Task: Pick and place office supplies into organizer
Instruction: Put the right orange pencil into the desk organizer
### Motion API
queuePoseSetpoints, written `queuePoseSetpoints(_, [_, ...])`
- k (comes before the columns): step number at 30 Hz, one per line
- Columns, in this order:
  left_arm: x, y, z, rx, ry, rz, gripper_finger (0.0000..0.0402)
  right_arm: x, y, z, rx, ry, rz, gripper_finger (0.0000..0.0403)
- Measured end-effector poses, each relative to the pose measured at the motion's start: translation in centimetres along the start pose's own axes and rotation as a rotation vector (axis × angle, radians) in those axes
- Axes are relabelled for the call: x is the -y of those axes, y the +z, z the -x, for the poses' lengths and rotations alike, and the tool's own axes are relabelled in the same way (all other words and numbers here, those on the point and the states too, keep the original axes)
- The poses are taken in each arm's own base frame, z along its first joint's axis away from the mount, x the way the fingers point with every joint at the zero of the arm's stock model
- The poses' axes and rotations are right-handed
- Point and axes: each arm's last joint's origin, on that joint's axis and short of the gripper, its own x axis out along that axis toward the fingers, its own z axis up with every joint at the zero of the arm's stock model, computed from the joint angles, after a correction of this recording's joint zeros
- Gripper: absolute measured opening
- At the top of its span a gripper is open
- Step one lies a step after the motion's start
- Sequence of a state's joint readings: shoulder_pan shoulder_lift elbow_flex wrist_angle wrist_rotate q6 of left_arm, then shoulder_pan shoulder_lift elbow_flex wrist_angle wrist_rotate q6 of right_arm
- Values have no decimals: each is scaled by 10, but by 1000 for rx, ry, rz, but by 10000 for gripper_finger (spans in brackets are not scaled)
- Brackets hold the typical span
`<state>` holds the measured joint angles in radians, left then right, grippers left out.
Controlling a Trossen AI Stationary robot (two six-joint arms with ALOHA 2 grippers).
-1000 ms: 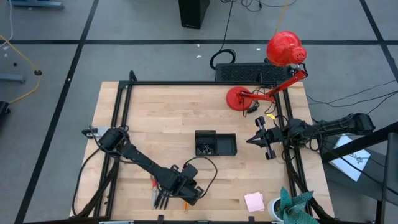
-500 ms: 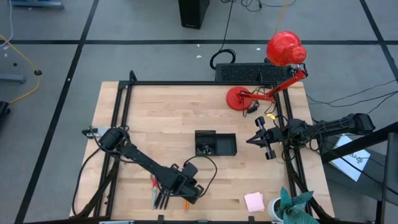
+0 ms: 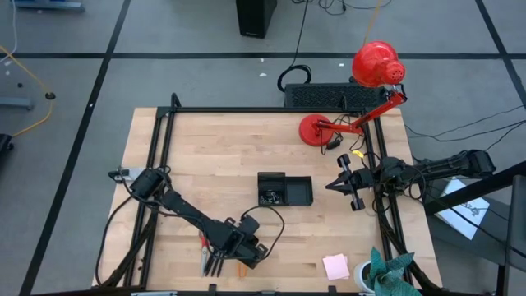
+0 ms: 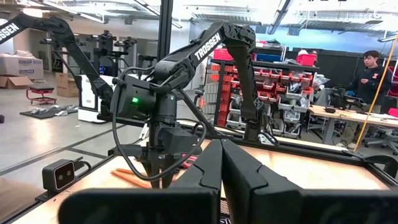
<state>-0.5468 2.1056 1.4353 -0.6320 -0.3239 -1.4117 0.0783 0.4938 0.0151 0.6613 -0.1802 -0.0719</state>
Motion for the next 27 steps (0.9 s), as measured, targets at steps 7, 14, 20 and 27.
queuePoseSetpoints(7, [1,-1,0,-3,-7,-23,90,0,0,0,0,0,0,0])
queuePoseSetpoints(14, [3,-1,1,-43,-23,4,90,0,0,0,0,-1,0,0])
queuePoseSetpoints(20, [2,-3,-11,-57,6,12,90,0,0,0,-1,0,-5,0])
queuePoseSetpoints(27, [-9,-6,-17,-149,120,23,90,0,-2,0,-20,1,-11,0])
